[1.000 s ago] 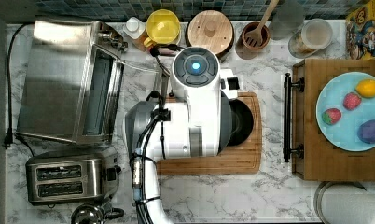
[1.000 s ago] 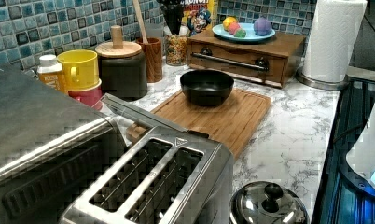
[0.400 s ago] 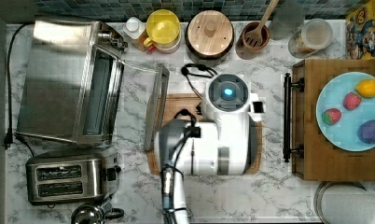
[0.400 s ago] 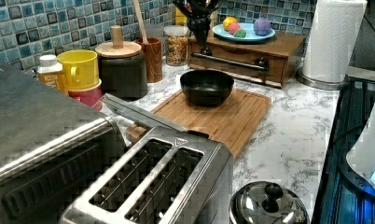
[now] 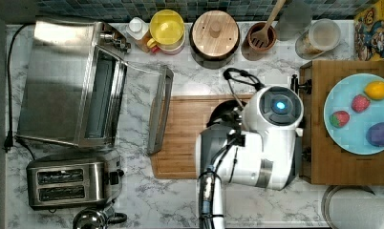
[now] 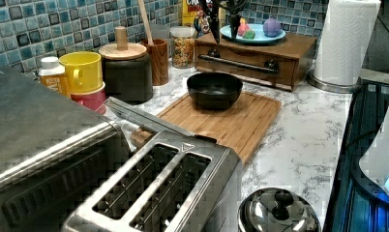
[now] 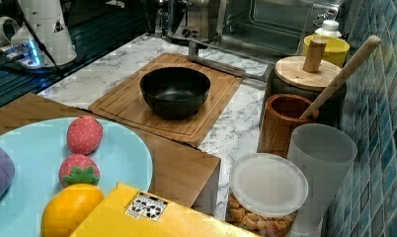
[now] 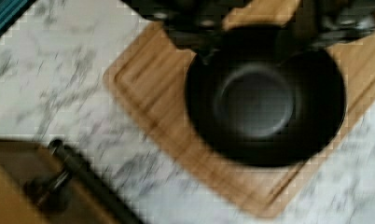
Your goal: Pick up the bowl.
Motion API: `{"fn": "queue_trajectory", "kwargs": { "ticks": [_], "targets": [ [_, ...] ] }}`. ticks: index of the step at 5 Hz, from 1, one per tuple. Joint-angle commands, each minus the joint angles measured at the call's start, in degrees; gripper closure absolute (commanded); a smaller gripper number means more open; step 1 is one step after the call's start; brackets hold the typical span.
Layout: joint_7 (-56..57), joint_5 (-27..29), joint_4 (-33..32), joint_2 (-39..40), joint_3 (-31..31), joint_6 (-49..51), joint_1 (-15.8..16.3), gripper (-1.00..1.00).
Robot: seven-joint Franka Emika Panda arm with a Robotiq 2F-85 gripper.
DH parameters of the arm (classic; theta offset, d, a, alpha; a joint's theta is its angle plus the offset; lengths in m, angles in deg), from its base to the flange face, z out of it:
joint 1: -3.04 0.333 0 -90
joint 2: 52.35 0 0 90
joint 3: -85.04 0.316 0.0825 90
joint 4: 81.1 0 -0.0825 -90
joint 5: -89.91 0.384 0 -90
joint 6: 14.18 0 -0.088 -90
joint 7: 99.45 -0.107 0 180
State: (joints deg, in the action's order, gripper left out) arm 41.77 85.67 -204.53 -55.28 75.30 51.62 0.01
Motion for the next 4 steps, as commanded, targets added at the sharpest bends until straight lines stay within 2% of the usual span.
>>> {"fn": "queue_trajectory", "kwargs": {
  "ticks": [1,2,4],
  "targets": [
    [3.7,0.0,-9.0,-0.3,-0.2,-5.1,-2.0,0.0],
    [6.9,2.5,-13.6,-2.3,-1.7,-10.4,-3.7,0.0],
    [7.5,3.7,-15.0,-2.7,-3.0,-12.9,-5.1,0.0]
  ]
}}
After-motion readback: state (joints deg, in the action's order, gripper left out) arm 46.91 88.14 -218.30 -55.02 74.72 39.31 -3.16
